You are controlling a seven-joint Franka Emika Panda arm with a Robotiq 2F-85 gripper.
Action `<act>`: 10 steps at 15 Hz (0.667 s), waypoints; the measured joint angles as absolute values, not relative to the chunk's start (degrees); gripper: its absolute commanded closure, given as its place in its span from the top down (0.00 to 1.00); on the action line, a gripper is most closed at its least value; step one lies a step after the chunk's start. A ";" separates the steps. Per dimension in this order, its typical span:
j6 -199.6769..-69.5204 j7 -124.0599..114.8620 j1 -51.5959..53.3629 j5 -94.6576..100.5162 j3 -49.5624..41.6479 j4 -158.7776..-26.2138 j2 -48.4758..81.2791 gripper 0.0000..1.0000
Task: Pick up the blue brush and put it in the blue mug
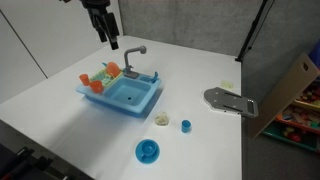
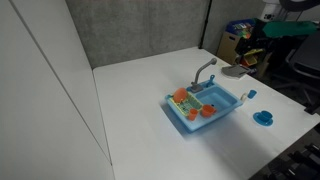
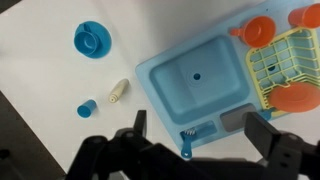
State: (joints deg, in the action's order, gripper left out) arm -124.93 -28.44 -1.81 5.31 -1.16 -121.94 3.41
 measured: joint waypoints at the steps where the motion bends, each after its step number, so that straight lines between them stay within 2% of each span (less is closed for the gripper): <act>1: -125.41 -29.02 -1.81 5.68 -1.58 -121.46 4.62 1.00; 10: -123.46 -30.82 -1.48 5.45 -3.82 -110.72 19.23 1.00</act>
State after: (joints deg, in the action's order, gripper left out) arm -123.46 -30.82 -1.48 5.45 -3.82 -110.72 19.23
